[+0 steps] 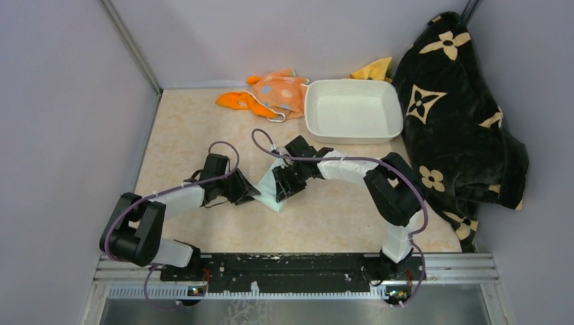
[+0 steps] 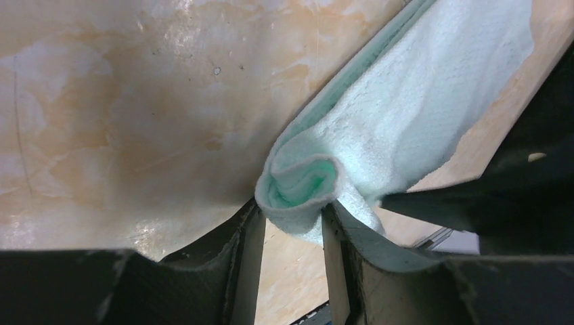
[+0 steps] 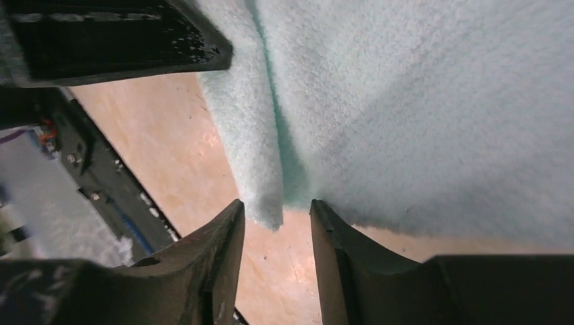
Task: Roll the towels
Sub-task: Roll the towel at the center of the board.
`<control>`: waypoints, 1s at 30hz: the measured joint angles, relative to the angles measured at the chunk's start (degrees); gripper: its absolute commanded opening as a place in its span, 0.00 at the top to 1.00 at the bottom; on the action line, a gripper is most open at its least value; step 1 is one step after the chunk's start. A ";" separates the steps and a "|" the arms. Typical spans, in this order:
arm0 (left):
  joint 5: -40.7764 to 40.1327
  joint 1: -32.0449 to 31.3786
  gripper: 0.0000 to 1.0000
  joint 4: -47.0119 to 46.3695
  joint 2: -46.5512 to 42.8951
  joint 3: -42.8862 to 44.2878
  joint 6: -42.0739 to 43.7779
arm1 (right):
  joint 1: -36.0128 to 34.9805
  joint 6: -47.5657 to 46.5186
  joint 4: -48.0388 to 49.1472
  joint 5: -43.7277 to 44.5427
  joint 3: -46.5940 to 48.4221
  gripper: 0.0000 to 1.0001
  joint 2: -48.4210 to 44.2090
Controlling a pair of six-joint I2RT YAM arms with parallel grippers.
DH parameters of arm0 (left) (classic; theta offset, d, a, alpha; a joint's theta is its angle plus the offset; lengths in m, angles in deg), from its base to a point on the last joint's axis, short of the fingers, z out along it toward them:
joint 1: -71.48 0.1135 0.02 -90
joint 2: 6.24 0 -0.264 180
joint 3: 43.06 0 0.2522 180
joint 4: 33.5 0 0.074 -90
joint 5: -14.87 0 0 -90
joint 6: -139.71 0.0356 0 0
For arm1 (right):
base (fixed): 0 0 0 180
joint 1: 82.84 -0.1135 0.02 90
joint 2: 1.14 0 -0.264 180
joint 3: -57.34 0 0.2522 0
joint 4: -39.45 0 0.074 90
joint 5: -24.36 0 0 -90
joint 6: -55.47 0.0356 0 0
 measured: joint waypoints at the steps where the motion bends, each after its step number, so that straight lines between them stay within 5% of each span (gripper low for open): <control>1: -0.02 0.00 0.57 0.26 0.17 0.20 -0.09 | -1.07 -1.01 -0.70 3.28 -0.02 0.54 -1.86; 10: -0.26 -0.07 0.57 1.92 0.94 1.38 -0.35 | -14.64 -9.81 2.91 26.62 -1.66 0.48 -17.20; 30: -0.63 -0.37 0.55 3.72 1.79 2.80 -0.72 | -22.75 -16.39 8.09 40.26 -4.76 0.54 -4.52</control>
